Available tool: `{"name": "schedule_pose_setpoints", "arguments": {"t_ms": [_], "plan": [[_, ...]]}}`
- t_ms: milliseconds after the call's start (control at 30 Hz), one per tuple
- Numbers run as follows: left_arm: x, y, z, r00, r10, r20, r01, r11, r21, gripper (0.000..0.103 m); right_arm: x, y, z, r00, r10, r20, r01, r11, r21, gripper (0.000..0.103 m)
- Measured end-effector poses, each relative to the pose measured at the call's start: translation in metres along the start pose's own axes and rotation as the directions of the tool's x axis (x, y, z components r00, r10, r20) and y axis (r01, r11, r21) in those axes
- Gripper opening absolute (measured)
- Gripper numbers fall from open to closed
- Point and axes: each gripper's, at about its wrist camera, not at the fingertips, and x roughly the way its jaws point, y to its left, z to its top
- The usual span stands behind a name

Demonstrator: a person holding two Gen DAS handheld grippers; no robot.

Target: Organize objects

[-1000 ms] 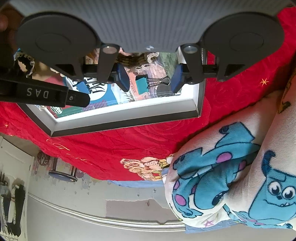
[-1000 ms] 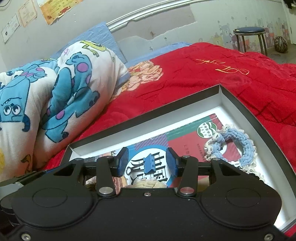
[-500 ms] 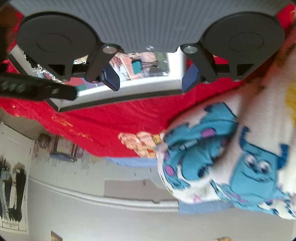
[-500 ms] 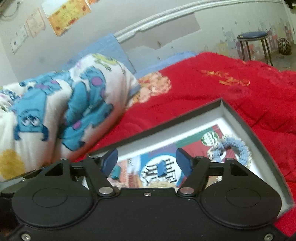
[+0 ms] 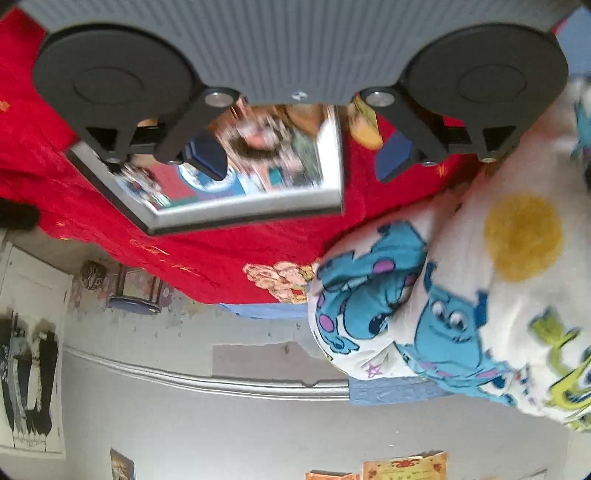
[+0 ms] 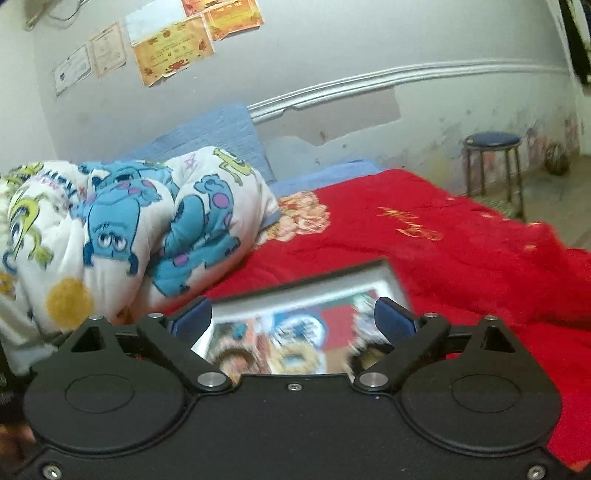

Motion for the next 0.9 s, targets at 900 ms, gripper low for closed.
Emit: {"name": "schedule_pose_setpoints", "arguments": {"t_ms": [900], "plan": [[-0.074, -0.004, -0.068, 0.996, -0.044, -0.081, 0.027, 0.980, -0.197, 0.103, -0.084, 0.016, -0.060, 0.993, -0.118, -0.011, 0.118, 0.992, -0.045, 0.103]]}}
